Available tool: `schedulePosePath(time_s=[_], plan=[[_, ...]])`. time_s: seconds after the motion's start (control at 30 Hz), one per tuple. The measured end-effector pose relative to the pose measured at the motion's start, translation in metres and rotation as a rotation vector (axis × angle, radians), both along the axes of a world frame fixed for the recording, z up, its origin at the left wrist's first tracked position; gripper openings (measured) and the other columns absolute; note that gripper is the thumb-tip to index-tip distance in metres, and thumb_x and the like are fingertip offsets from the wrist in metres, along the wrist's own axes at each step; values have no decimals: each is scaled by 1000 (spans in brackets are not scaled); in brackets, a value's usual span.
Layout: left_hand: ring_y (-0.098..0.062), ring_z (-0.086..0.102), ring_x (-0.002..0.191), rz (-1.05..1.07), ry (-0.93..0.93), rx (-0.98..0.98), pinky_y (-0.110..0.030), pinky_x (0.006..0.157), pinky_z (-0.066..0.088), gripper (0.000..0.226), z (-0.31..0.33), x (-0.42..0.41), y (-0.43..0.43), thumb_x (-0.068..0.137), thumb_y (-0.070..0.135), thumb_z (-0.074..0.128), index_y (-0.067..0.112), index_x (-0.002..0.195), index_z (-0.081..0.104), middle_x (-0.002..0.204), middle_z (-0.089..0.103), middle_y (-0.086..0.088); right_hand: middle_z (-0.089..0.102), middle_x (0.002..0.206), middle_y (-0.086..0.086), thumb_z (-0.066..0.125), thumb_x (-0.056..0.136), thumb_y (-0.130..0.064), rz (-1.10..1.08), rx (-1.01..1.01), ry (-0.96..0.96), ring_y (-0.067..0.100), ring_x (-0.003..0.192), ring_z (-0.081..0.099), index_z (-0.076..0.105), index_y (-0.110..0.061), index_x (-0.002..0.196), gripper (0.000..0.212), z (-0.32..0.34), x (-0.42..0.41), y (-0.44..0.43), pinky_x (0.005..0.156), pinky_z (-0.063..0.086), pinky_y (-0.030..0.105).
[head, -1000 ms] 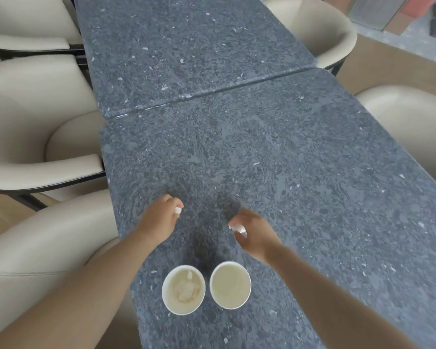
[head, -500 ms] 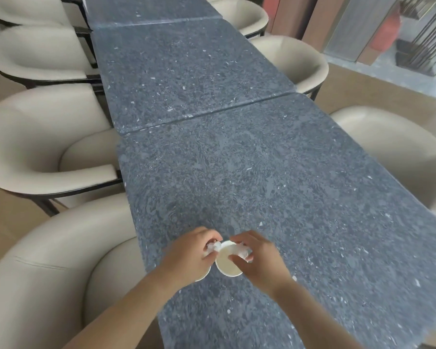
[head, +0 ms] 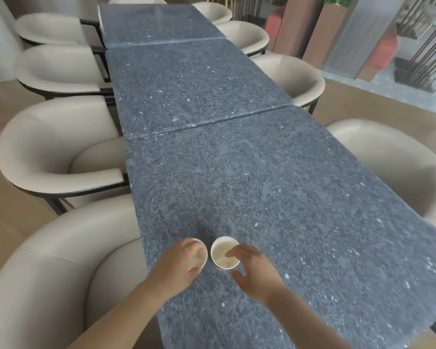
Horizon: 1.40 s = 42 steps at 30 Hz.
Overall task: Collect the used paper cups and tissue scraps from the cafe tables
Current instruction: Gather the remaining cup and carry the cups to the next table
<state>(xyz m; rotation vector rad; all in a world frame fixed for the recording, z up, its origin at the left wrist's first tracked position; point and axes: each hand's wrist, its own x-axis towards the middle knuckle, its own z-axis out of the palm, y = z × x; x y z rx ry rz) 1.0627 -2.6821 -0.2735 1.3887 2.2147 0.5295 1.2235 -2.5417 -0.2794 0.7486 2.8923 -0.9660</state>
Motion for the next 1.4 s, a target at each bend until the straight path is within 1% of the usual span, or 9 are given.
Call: schedulePosePath(time_s=[0.17,0.37,0.47,0.6,0.73,0.87,1.0,1.23,1.4], plan=[[-20,53,108,-92,238,-251,-37,85,48,35,0,10,-2,89,39,52,27,121,45,124,52,9,49,127,-7,55,88,-25,141,151,-114,14,120,39,53,-25,119,32,-7,-2,-5,82,47,31],[-26,59,101,-114,368,-342,-39,81,49,32,-4,14,-5,89,13,49,24,118,50,115,60,0,56,121,-4,47,91,-21,108,176,-155,18,113,48,57,-25,115,26,-13,2,-3,81,47,31],[-24,58,101,-76,306,-236,-34,77,46,26,-1,17,-11,89,15,49,25,112,55,112,61,2,60,115,-2,48,89,-20,41,170,-103,20,108,52,62,-24,110,25,-9,7,-3,79,49,32],[-20,58,91,-17,190,-56,-31,68,43,12,10,30,-23,85,18,51,24,93,59,97,63,6,67,105,0,56,85,-15,-73,111,43,23,99,57,67,-20,100,19,5,23,-19,75,50,34],[-16,59,87,-6,54,62,-30,70,46,18,22,50,-41,82,14,56,24,95,63,96,64,9,69,97,5,63,81,-7,-174,100,173,29,95,59,70,-12,91,13,25,51,-54,75,51,37],[-15,60,89,-59,31,150,-31,73,49,21,30,78,-80,80,14,59,26,97,65,99,65,9,68,99,9,65,78,-3,-285,155,210,33,94,59,70,-7,91,14,38,93,-105,73,52,42],[-18,62,91,-148,-47,222,-38,75,51,19,48,113,-123,80,13,60,22,95,66,98,66,6,67,94,12,70,73,1,-369,196,251,35,89,61,71,-6,88,16,56,136,-173,73,53,42],[-16,63,91,-379,-125,266,-38,77,52,22,58,190,-185,78,14,62,29,95,65,100,66,11,67,94,7,69,74,1,-639,230,231,30,88,61,71,-10,87,18,70,221,-284,74,49,31],[-16,62,91,-606,-141,217,-37,76,51,22,66,259,-203,80,15,60,30,95,65,99,66,11,66,95,3,67,76,0,-879,246,185,27,84,59,70,-13,87,17,76,293,-357,69,50,32]])
